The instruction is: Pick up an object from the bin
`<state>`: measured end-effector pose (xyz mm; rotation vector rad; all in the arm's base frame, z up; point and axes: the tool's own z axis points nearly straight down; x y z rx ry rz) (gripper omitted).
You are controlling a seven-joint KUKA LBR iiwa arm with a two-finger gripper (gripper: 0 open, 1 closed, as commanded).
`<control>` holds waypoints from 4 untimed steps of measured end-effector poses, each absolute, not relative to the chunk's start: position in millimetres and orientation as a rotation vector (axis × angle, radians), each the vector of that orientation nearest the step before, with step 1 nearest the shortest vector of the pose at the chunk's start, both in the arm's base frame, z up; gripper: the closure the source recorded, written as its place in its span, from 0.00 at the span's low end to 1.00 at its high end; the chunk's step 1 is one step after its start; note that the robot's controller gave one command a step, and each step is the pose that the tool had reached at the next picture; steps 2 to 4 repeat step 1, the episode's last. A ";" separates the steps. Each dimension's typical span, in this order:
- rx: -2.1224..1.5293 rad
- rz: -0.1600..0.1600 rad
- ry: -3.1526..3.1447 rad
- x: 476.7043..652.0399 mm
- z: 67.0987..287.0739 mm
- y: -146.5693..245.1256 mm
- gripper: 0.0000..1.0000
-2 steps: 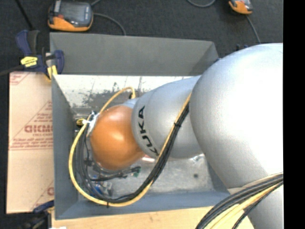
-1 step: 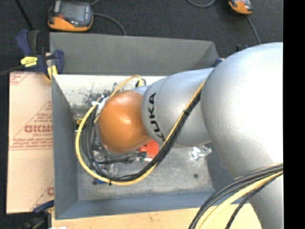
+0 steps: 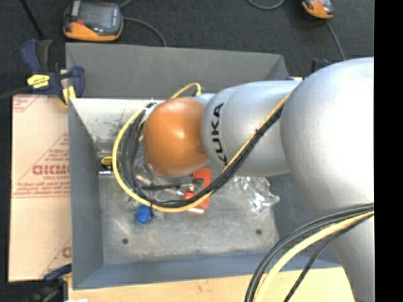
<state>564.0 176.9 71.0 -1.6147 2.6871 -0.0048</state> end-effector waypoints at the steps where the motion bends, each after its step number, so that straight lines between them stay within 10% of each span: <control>1: -1.652 -0.005 2.656 574.8 204.8 195.5 1.00; 4: -1.652 -0.005 2.656 574.8 204.8 195.5 1.00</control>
Offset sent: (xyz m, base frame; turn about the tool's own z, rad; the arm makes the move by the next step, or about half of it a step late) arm 0.0076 0.0181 0.1275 -0.0345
